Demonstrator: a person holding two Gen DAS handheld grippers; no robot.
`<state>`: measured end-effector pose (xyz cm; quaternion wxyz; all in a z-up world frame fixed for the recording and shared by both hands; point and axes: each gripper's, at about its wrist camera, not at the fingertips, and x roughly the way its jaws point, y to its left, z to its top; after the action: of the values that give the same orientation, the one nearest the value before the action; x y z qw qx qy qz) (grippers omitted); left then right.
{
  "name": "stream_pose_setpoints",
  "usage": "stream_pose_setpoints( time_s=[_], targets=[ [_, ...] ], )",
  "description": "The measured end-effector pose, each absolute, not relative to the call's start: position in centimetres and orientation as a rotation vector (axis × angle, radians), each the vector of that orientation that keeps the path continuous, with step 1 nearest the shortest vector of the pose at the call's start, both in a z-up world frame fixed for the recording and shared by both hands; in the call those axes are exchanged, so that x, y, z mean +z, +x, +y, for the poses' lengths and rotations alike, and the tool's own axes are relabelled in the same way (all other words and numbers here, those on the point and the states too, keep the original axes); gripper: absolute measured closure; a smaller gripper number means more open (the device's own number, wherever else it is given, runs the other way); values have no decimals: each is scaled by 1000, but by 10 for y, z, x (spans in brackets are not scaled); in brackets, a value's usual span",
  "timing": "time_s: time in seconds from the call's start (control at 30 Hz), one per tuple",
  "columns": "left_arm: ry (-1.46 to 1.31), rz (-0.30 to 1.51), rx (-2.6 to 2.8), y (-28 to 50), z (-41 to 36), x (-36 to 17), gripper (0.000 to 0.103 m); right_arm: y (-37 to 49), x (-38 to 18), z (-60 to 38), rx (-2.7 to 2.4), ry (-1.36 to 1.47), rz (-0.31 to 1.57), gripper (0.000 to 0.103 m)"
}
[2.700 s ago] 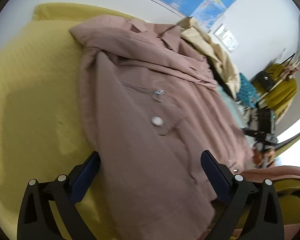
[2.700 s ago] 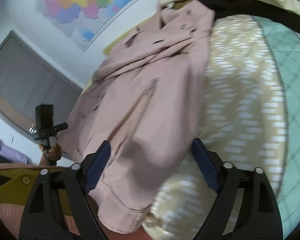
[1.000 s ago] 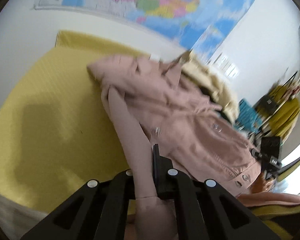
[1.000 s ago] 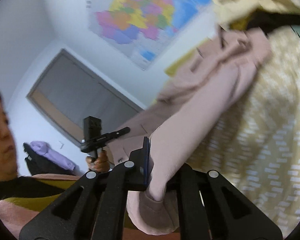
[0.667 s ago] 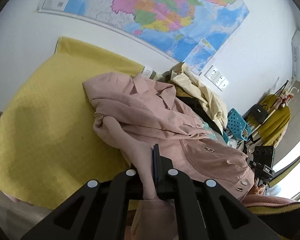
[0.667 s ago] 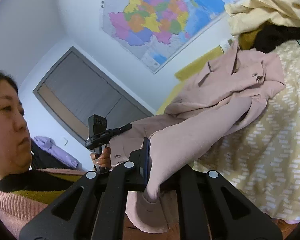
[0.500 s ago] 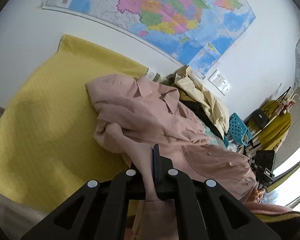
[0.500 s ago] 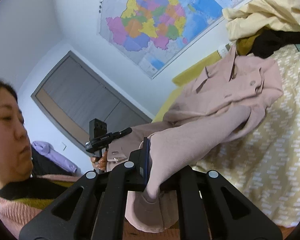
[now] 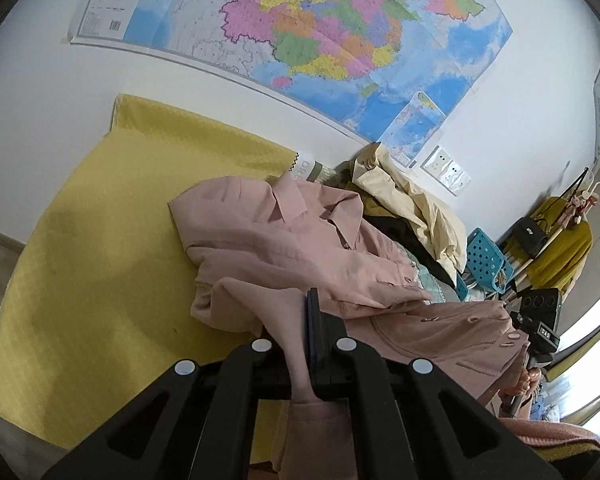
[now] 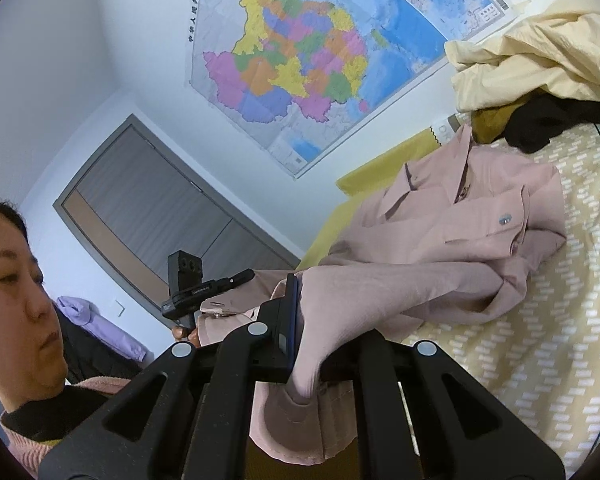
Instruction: Fold large clothes
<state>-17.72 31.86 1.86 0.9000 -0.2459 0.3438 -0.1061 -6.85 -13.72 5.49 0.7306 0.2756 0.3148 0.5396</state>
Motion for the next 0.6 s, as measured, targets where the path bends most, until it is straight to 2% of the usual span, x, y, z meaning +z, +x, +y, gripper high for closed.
stream_pose_setpoints(
  time_s=[0.6],
  targets=[
    [-450, 709, -198, -136, 323, 45, 101, -28, 77, -129, 1158, 620, 670, 96]
  ],
)
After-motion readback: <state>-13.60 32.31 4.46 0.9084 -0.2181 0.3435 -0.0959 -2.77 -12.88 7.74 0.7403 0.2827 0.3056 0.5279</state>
